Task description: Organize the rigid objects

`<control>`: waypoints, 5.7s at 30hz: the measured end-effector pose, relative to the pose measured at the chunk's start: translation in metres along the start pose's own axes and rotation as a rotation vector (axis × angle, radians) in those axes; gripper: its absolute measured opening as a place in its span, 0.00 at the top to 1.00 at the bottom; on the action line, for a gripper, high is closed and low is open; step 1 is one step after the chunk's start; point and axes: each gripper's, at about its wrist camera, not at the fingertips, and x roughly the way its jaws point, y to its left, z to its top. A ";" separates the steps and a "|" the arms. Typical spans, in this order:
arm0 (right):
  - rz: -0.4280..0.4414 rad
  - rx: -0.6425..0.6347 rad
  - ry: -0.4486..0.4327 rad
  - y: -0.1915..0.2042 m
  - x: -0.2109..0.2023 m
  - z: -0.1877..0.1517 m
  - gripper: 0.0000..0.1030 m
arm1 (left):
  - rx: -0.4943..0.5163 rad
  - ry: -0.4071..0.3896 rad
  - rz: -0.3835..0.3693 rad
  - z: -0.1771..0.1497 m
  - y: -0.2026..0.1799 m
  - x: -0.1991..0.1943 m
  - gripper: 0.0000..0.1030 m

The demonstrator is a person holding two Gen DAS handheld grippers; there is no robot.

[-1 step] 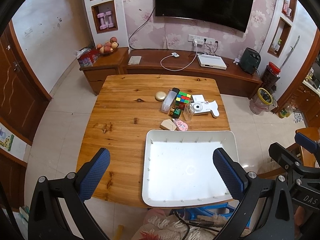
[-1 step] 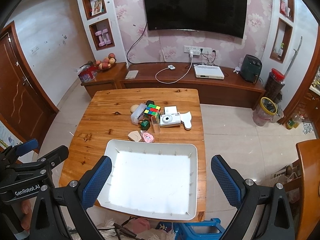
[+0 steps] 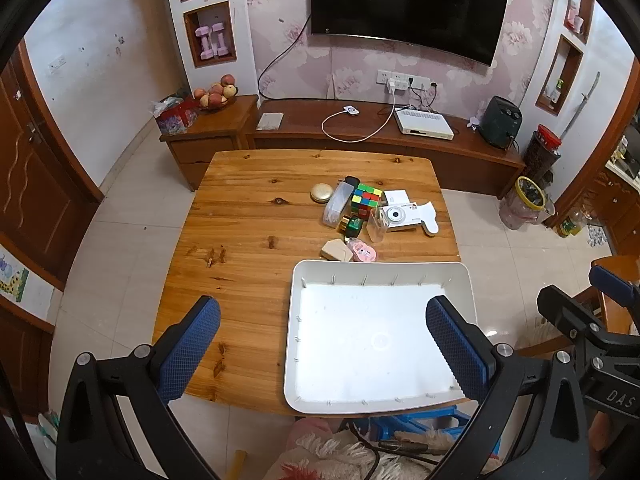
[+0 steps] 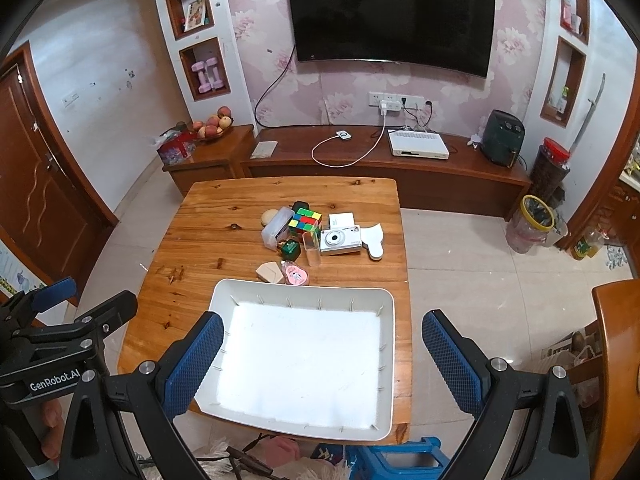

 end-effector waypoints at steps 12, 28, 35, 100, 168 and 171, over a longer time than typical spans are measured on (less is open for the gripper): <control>0.030 -0.031 -0.021 -0.008 -0.007 0.002 0.03 | -0.021 -0.024 0.039 -0.011 -0.010 -0.005 0.01; 0.041 -0.054 -0.020 0.004 -0.005 0.014 0.03 | -0.011 -0.024 0.035 -0.005 -0.005 -0.003 0.01; 0.016 -0.054 -0.021 0.013 -0.002 0.021 0.03 | 0.006 -0.019 0.012 0.010 0.006 0.005 0.01; -0.017 0.034 0.416 -0.008 0.291 0.072 0.03 | 0.202 0.533 -0.138 0.064 0.008 0.320 0.01; 0.079 -0.041 0.703 0.041 0.446 0.052 0.11 | 0.320 0.399 -0.089 0.034 0.036 0.353 0.36; 0.068 -0.054 0.719 0.044 0.453 0.052 0.14 | 0.306 0.399 -0.086 0.036 0.042 0.353 0.36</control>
